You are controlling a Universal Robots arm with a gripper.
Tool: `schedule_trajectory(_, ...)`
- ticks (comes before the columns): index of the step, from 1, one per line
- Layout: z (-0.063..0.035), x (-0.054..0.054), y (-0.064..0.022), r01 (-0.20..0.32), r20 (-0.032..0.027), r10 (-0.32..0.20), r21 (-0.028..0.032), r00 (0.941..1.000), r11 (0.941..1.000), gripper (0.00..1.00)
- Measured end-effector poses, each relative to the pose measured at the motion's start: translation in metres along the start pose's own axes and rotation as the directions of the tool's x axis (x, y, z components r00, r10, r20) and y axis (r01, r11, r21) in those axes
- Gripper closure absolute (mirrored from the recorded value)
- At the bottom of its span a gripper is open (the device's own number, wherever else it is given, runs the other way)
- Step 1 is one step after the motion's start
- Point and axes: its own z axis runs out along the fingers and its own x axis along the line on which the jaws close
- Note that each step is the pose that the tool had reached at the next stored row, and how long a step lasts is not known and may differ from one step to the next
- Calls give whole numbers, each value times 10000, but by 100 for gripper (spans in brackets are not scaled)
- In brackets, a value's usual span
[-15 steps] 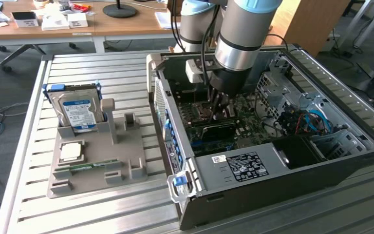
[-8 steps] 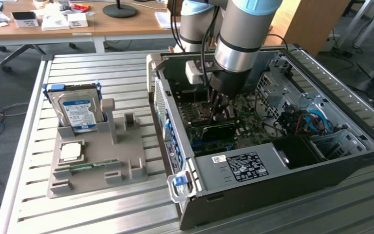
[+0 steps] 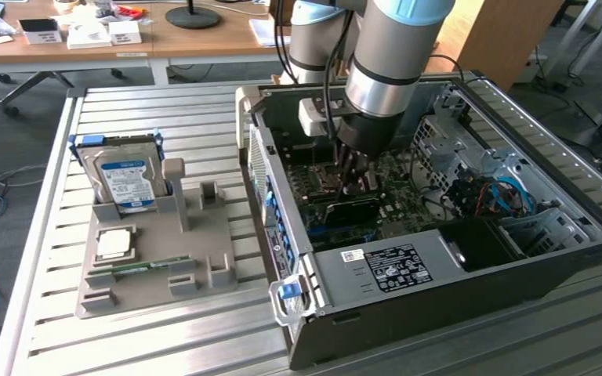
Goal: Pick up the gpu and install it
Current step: 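Press down on the gpu until it lock into place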
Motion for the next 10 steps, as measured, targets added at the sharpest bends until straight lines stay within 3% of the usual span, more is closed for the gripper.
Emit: schedule_trajectory(10, 43, 2, -1, 1, 2, -1, 0, 10000, 10000, 89)
